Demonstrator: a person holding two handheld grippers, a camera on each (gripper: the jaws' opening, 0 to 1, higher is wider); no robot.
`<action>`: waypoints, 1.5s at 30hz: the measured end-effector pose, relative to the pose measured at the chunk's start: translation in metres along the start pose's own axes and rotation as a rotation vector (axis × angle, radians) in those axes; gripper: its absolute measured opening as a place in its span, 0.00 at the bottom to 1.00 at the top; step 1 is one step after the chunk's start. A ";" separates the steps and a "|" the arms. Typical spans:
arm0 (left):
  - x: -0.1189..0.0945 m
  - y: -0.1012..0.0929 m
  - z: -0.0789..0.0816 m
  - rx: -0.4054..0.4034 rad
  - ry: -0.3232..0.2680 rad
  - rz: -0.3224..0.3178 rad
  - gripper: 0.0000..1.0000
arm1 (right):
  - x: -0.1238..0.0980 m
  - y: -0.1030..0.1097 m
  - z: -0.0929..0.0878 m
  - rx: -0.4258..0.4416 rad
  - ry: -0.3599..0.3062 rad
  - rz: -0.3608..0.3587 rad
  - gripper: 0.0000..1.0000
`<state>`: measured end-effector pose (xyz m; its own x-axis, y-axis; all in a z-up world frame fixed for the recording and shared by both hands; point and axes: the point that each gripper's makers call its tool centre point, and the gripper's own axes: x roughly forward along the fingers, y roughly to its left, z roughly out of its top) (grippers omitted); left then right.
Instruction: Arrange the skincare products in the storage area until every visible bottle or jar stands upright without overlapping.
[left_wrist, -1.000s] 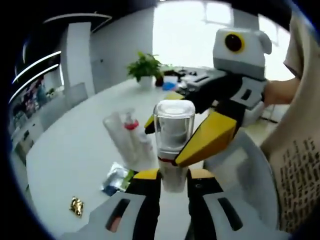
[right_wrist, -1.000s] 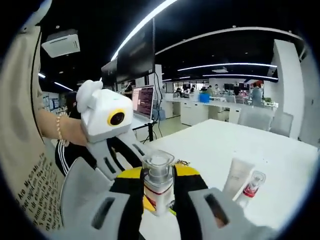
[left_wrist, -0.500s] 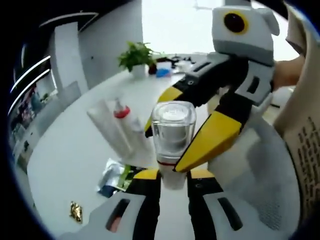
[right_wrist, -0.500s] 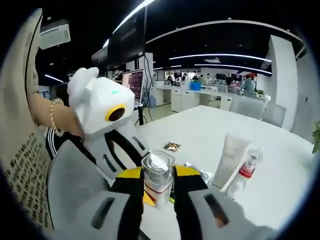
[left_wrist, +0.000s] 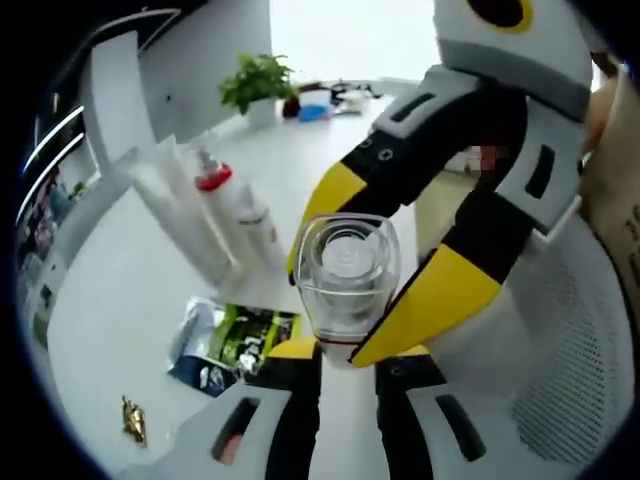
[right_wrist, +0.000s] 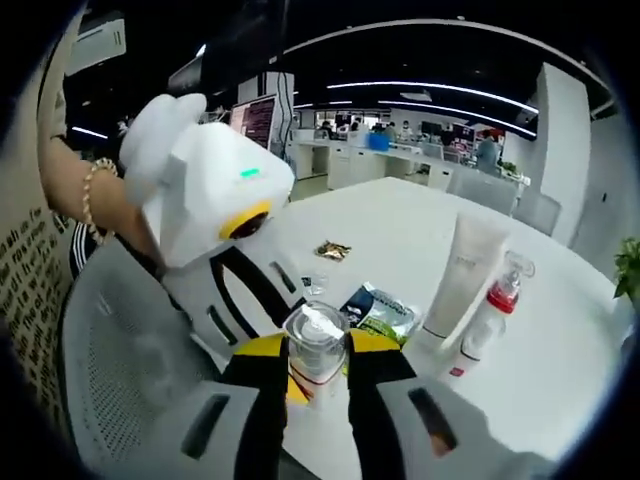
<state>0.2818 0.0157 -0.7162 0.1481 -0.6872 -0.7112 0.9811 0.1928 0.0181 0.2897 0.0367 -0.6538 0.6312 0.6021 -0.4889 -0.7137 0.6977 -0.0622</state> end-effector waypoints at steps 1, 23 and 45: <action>0.002 0.000 0.000 0.002 0.002 -0.004 0.16 | 0.000 -0.002 -0.003 0.004 0.008 -0.005 0.22; 0.031 -0.002 -0.012 0.049 0.058 -0.045 0.16 | 0.006 -0.012 -0.033 0.026 0.080 -0.034 0.22; 0.042 0.005 -0.009 0.053 0.035 -0.058 0.16 | 0.009 -0.022 -0.036 0.033 0.062 -0.049 0.26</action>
<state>0.2919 -0.0058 -0.7524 0.0869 -0.6709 -0.7364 0.9933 0.1152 0.0123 0.2998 0.0132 -0.6879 0.6446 0.5424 -0.5388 -0.6712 0.7389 -0.0591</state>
